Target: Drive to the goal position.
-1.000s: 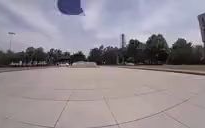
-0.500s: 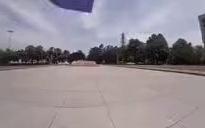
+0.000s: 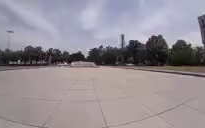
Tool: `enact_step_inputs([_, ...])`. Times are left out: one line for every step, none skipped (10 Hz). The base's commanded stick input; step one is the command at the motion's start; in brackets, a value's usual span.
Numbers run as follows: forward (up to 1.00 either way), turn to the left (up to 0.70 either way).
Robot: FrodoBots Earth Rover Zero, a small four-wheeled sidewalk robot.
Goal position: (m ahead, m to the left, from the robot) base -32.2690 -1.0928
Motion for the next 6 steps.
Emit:
enact_step_inputs([0.0,1.0])
enact_step_inputs([0.0,1.0])
enact_step_inputs([0.0,1.0])
enact_step_inputs([0.0,1.0])
enact_step_inputs([0.0,1.0])
enact_step_inputs([0.0,1.0])
